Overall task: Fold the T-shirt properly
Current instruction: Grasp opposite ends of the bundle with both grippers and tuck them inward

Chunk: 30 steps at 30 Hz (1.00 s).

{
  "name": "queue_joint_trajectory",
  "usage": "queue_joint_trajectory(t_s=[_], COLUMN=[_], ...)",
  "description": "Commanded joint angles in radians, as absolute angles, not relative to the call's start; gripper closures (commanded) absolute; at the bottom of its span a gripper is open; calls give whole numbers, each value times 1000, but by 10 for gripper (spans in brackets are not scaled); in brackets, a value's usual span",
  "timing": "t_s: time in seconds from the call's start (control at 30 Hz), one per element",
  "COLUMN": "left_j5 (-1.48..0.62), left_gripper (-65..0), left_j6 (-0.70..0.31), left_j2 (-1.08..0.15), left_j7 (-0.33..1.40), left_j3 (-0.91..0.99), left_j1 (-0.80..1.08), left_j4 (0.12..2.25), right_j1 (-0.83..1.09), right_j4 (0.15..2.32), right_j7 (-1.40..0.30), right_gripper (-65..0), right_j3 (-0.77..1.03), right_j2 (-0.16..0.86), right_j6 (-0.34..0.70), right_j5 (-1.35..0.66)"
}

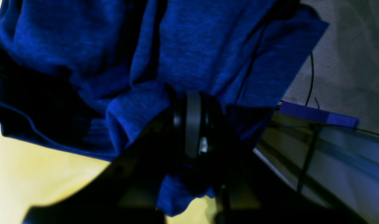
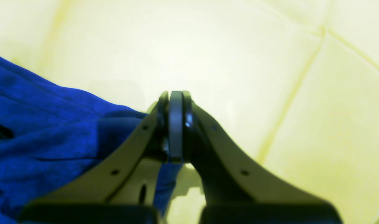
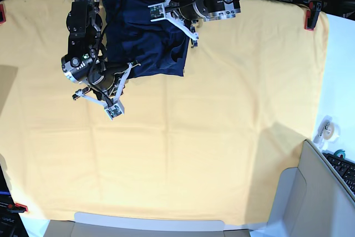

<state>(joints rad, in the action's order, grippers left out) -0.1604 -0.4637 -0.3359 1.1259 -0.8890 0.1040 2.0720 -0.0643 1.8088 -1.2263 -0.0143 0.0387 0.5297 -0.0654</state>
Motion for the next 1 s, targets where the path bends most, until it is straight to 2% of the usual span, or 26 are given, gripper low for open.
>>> queue_joint_trajectory(t_s=[0.0,0.4,0.57,0.73,0.97], left_j5=[-163,-163,-163,-163,-156], left_gripper=[-1,-1,-1,-1,-2], left_j6=[-464,-463,-463,-463,-460], left_j2=[-334,-328,-306,-257,-222], left_j7=[1106,957,831,699,751], left_j3=[-886,-877,-874,-785,-642], left_j1=[102,104,133,166,165], left_j4=[2094,2095,2095,2094,2086], right_j1=[-84,-88,-79,-41,87], right_j4=[1830,1886,1890,1923,2008], right_j7=[-1208,-1208,-1208,-1210,-1210], right_gripper=[0,0,0,0,0], right_j3=[-10,160,186,177,119], right_j2=[38,45,47,39,2], right_j6=[526,526,527,535,535], right_j5=[-67,-67,-67,-71,-71])
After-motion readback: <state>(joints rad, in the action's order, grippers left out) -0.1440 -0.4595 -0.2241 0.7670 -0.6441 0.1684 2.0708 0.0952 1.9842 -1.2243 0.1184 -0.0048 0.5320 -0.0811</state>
